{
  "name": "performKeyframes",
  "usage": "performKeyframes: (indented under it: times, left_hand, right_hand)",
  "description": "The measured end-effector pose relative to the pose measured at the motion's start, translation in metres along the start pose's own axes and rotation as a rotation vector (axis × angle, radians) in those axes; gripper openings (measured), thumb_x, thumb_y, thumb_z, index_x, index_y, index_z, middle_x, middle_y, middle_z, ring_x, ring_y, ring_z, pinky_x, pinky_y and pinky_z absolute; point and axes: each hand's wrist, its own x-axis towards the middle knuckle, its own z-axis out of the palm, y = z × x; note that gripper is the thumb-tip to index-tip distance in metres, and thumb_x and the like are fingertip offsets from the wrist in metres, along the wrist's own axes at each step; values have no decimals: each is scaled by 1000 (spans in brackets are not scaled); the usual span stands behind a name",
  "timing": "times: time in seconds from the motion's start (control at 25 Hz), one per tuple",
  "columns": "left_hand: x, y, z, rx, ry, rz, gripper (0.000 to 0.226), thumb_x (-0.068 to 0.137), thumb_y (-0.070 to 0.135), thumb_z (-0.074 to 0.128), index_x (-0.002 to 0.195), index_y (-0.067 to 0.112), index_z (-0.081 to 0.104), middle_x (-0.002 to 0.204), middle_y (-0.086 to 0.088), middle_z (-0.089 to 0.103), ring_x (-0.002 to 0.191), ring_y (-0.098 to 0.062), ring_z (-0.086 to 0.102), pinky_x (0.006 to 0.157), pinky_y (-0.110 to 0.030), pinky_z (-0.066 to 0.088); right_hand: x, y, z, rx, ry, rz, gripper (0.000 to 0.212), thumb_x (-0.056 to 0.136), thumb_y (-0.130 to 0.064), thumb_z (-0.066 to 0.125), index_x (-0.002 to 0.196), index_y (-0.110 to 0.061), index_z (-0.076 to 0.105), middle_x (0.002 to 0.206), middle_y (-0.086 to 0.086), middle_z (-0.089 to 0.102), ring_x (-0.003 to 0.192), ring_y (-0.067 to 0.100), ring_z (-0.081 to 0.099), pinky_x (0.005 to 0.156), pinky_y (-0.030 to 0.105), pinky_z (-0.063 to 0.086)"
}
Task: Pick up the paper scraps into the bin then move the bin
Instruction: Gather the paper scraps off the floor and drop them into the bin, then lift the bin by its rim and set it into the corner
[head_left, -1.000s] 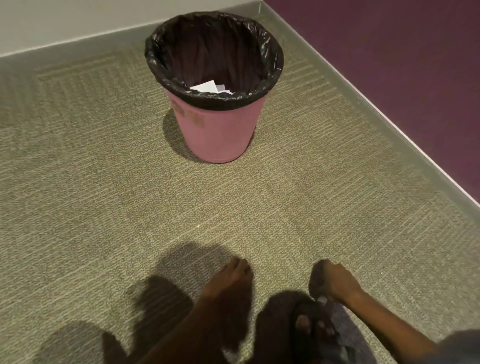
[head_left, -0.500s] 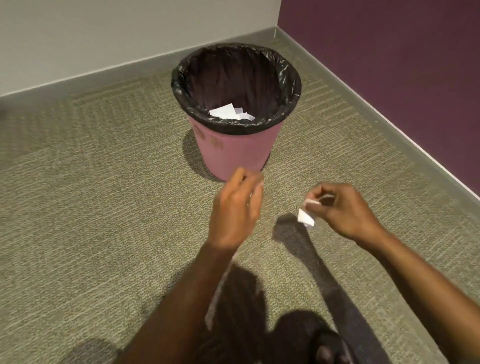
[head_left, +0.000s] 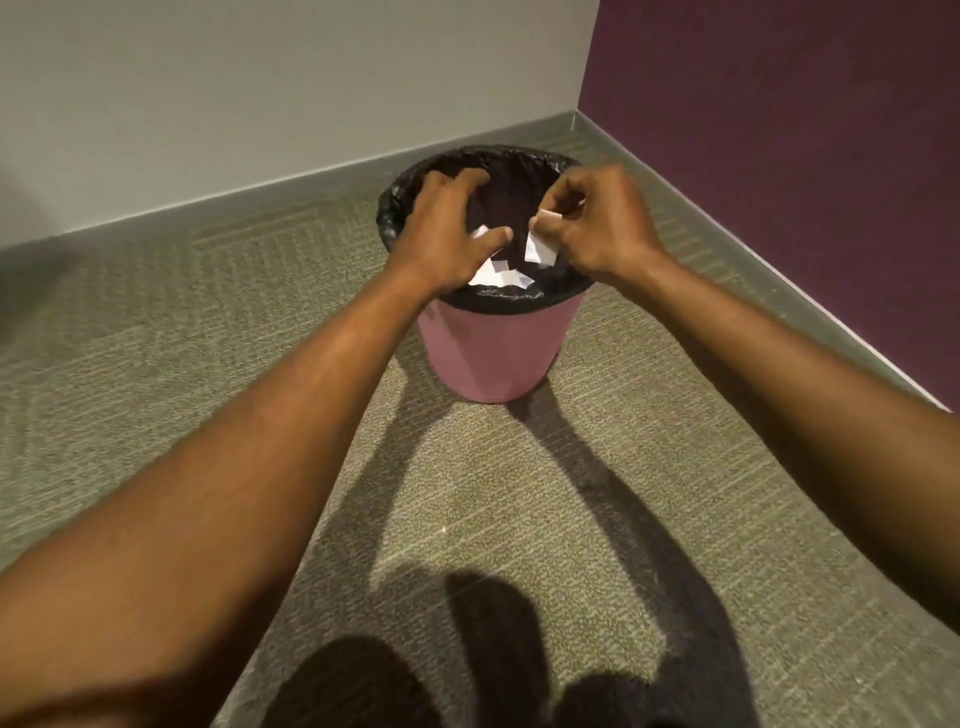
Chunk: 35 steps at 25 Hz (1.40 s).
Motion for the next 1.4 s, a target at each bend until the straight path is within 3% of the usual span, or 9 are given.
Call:
performKeyframes:
  times: [0.24,0.44,0.6,0.68,0.76,0.96,1.04,1.16,1.4]
  left_hand:
    - [-16,-6,-5,-20,170,51,40,89,29,61,125,12,57,128,-8,46,110,-20,54,93,-35,50]
    - [-40,-33,-7,45,382,-59,33,92,26,54,121,11,58,124,-9,50,113,-20,51,90,-27,45]
    - [-44,-46,-12,140,356,-44,36,95,30,50,124,10,56,123,-9,54,113,-21,50,87,-28,40]
    - [-42,-47,-11,152,335,-78,39,96,33,48,127,9,55,126,-9,53,116,-22,49,91,-34,42]
    - [-38,-42,-11,182,318,-116,41,96,36,47,127,10,54,126,-9,54,116,-24,50,91,-37,42]
    - [-13,-44,-14,39,265,-491,51,98,41,46,133,4,48,135,-16,51,120,-29,51,99,-43,46]
    - [3,-56,-13,-156,306,-648,43,97,41,46,116,5,58,115,-13,61,100,-25,59,84,-40,52]
    - [25,-66,-15,-492,273,-784,36,98,38,44,72,15,54,78,-5,60,70,-20,58,56,-29,48]
    - [47,-64,-16,-585,121,-756,21,97,31,54,87,15,63,74,2,63,57,-9,61,44,-20,51]
  right_hand:
    - [-1,7,-2,9,-12,7,15,88,-25,71,90,-11,73,83,-2,70,72,4,63,66,21,51]
    - [-16,33,-16,-10,109,103,12,91,-16,63,86,-9,72,81,0,70,74,11,66,73,29,57]
    - [-23,37,-13,-73,112,28,12,92,-19,61,84,-12,67,83,-2,65,72,8,59,61,15,45]
    - [-21,36,-10,-115,124,-6,11,92,-22,62,86,-13,66,89,1,64,77,12,58,62,19,45]
    - [-16,37,-6,-168,120,-21,13,91,-25,62,87,-13,65,98,6,64,85,19,60,72,34,52]
    - [-1,50,-4,-208,104,267,46,91,-36,63,127,-9,52,129,12,53,112,28,55,92,42,49]
    - [8,57,0,-121,85,399,54,93,-38,61,135,-8,46,129,12,56,112,29,57,90,43,51]
    - [22,64,9,45,64,459,35,95,-39,55,113,-9,55,104,6,64,95,25,64,81,44,55]
    - [54,80,17,80,101,582,28,92,-27,61,68,-14,54,72,1,57,65,19,57,55,34,45]
